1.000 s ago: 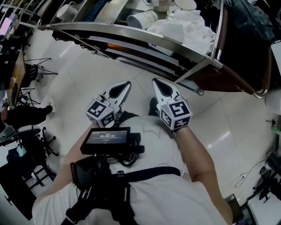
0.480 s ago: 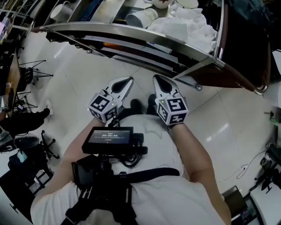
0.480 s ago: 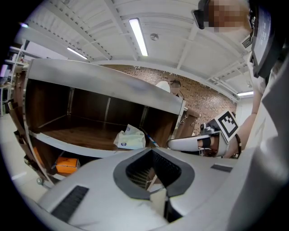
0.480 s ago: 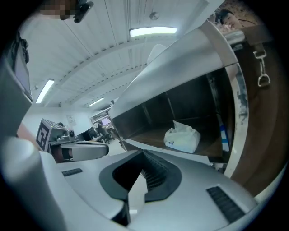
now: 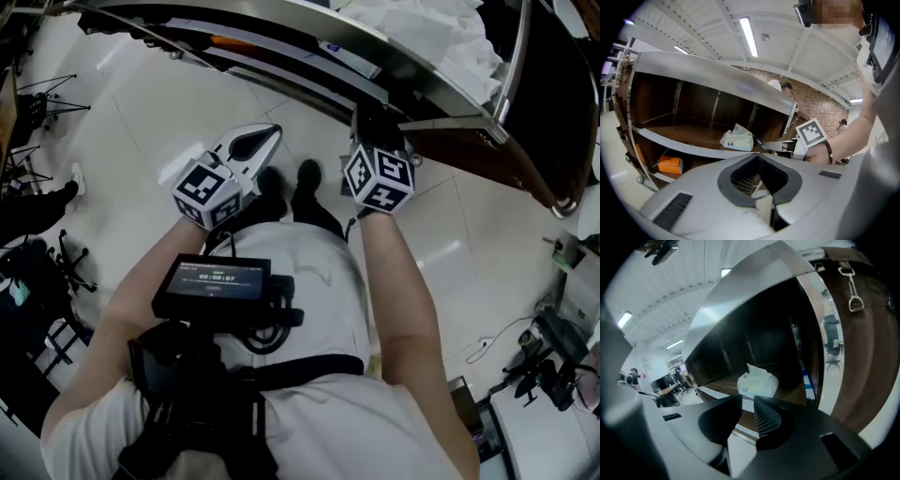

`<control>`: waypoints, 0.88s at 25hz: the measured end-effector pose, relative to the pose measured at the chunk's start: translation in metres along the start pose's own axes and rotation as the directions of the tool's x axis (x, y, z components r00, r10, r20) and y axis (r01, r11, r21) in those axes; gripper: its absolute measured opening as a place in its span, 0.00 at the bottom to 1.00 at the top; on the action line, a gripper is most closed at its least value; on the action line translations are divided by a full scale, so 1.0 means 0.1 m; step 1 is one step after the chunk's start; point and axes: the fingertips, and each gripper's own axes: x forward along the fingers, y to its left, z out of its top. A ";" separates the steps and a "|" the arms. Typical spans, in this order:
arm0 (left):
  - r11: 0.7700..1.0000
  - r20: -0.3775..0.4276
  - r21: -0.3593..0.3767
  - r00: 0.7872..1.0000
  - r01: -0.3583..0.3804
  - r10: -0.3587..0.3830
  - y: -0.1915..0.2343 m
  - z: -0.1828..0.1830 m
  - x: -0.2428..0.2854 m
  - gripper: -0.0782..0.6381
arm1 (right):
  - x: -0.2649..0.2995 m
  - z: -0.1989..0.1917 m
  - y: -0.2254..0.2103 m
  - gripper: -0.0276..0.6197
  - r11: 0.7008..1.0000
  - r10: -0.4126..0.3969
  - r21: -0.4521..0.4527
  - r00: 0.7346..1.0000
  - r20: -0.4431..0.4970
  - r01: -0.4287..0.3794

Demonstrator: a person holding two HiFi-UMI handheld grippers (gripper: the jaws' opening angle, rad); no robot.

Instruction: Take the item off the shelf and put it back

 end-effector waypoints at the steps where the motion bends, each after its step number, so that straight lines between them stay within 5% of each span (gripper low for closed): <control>1: 1.000 0.005 -0.011 1.000 -0.004 0.004 0.01 -0.02 0.00 0.12 | 0.07 0.00 -0.04 0.20 1.000 -0.020 -0.002 1.000 -0.001 0.020; 13: 0.995 0.031 -0.085 0.998 -0.047 0.050 0.05 -0.26 -0.16 0.12 | 0.70 -0.03 -0.58 0.38 0.983 -0.182 -0.041 0.982 -0.041 0.180; 21: 0.991 0.025 -0.107 0.997 -0.074 0.077 0.06 -0.24 -0.24 0.12 | 0.89 0.08 -0.80 0.38 0.977 -0.205 -0.067 0.977 -0.062 0.201; 22: 0.991 0.026 -0.111 0.997 -0.076 0.079 0.10 -0.26 -0.28 0.12 | 0.92 0.07 -0.76 0.30 0.976 -0.208 -0.078 0.976 -0.062 0.203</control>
